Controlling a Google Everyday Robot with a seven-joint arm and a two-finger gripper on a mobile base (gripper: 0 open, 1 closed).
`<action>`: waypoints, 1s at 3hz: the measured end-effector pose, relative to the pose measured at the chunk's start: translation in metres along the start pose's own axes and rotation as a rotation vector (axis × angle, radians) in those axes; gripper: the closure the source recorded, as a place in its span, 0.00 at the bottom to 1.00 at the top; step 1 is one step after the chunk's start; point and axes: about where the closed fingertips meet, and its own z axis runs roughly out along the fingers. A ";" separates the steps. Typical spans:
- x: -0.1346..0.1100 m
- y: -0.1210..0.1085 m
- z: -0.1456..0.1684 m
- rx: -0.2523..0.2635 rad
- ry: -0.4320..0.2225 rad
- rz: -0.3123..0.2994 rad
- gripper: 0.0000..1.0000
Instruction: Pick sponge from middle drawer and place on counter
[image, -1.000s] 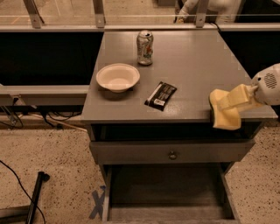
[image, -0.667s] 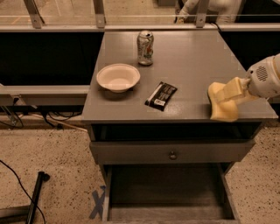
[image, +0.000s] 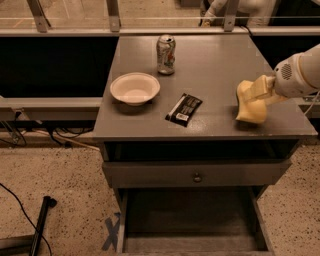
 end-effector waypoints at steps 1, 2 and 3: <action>0.011 0.007 0.010 -0.004 0.017 0.015 1.00; 0.016 0.012 0.016 0.001 0.029 0.019 1.00; 0.015 0.011 0.018 0.003 0.025 0.018 0.82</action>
Offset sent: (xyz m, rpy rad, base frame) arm 0.0329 -0.0121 -0.0084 0.0235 -0.0374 -0.0389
